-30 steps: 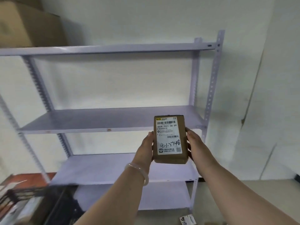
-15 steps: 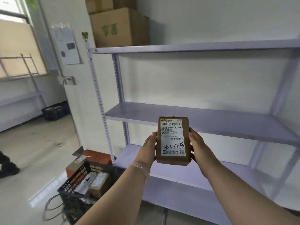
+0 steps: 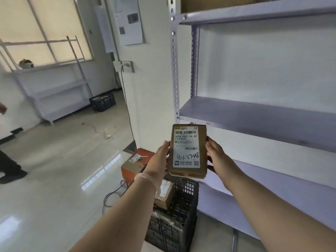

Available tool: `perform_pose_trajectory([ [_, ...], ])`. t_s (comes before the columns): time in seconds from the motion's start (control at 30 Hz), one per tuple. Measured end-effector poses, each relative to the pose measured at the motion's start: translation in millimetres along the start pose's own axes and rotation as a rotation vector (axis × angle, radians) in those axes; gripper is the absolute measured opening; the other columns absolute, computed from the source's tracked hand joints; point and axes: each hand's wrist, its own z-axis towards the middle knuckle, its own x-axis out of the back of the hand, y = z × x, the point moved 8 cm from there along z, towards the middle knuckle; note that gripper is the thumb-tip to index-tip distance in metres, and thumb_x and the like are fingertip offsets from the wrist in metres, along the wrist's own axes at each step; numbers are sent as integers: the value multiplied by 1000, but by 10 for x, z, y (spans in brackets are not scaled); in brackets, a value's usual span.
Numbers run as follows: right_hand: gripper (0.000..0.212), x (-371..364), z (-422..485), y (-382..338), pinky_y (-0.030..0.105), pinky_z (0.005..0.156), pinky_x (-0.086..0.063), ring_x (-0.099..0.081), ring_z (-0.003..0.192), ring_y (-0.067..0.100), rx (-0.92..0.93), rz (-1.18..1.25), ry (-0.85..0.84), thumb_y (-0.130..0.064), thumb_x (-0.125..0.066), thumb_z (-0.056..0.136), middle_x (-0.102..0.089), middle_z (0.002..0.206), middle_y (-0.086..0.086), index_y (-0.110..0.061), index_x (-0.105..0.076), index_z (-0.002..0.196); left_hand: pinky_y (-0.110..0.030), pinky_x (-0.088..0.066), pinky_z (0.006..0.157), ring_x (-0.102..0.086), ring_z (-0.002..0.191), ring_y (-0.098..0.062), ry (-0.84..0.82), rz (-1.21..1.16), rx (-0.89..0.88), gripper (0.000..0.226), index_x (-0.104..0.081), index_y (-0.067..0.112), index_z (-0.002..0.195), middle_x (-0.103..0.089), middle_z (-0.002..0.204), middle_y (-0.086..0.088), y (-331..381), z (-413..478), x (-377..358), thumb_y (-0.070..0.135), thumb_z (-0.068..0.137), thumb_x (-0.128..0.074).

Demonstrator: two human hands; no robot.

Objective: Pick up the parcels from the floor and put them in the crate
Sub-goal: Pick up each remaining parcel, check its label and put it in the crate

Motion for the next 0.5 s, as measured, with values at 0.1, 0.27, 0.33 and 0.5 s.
perform_pose_trajectory([
  [0.1,51,-291,376,184,45,107,-40,-51,123,16,-21,-45,-60,-65,-30,92,-54,135,-11,-51,-31,141,-41,-57,81,-69,97,-23,23,19,32,44,-56,23,125,-73,104,-2,-146,314,261,51,97,-35],
  [0.27,45,-628,969,637,44,106,-41,-52,108,14,-139,-56,-86,-52,-28,100,-55,119,-10,-45,-28,144,-45,-49,99,-66,105,-21,90,59,157,49,-58,26,125,-72,109,-1,-503,900,662,57,95,-35],
  [0.33,46,-736,1227,803,43,107,-40,-50,108,13,-192,-50,-103,-50,-28,100,-54,122,-8,-44,-27,145,-48,-43,104,-61,113,-21,117,62,194,45,-62,31,118,-72,108,2,-593,1136,798,59,93,-36],
  [0.5,50,-967,1801,1230,51,110,-36,-48,127,20,-286,-135,-191,-58,-29,96,-53,136,-7,-47,-25,144,-40,-48,98,-65,101,-14,131,99,294,35,-59,32,112,-73,99,4,-808,1560,1024,49,98,-32],
])
